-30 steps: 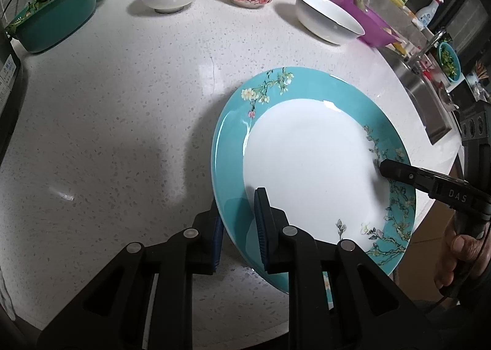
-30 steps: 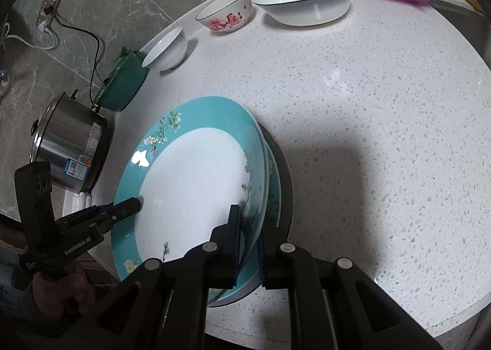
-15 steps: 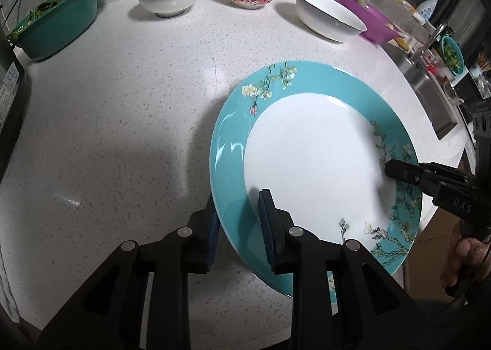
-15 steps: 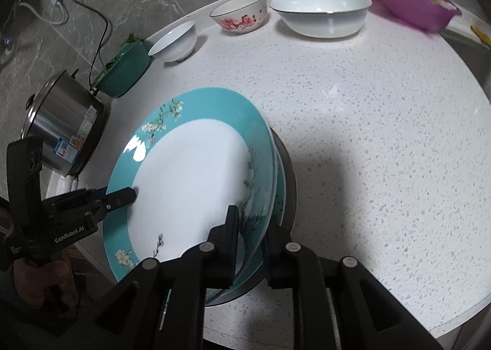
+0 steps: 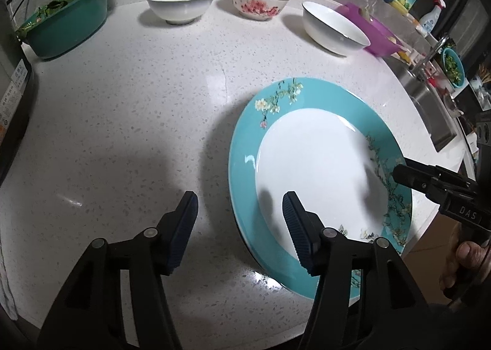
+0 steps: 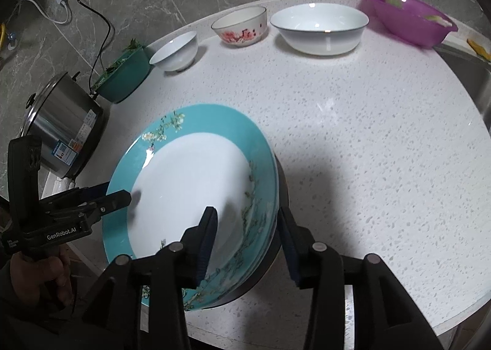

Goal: Organize plates and bowls
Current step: 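Lower the teal plate onto the stack and open both tools, then move both tools to the large white bowl and close on its rim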

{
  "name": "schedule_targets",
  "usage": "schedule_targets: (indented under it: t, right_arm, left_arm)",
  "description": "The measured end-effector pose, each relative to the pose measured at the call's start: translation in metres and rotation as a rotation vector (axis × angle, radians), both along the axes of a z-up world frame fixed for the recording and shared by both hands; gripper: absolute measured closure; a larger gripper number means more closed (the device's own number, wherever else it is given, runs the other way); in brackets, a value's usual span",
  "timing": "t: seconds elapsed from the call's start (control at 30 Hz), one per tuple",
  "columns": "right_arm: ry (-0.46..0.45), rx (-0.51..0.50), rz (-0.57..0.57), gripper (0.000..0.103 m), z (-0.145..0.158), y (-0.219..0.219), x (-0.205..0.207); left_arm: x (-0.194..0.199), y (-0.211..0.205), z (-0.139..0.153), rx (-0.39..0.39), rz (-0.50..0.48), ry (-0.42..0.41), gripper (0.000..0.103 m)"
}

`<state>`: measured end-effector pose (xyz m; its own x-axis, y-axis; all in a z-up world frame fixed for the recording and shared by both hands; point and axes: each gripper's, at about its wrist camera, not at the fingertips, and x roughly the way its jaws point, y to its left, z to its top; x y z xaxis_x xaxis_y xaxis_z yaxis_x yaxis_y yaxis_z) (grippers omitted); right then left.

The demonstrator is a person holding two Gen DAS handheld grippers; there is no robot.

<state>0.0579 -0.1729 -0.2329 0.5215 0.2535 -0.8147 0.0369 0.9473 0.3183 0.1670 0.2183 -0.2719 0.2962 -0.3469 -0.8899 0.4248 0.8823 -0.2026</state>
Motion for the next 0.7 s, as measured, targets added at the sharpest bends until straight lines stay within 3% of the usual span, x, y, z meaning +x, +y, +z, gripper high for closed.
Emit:
schedule_targets:
  t: [0.13, 0.3, 0.53, 0.7]
  right_arm:
    - [-0.013, -0.005, -0.006, 0.052, 0.008, -0.002, -0.002]
    - [-0.065, 0.022, -0.089, 0.04, 0.031, -0.029, -0.004]
    - [-0.093, 0.05, -0.197, 0.033, 0.055, -0.093, 0.018]
    - [-0.122, 0.085, -0.223, 0.032, 0.079, -0.143, 0.056]
  left_arm:
    - [0.002, 0.009, 0.021, -0.026, 0.029, -0.035, 0.038]
    - [0.015, 0.008, 0.058, -0.12, 0.041, -0.091, 0.012]
    - [0.048, -0.034, 0.094, -0.204, 0.017, -0.082, 0.012]
    - [0.086, -0.093, 0.123, -0.173, 0.004, -0.106, 0.009]
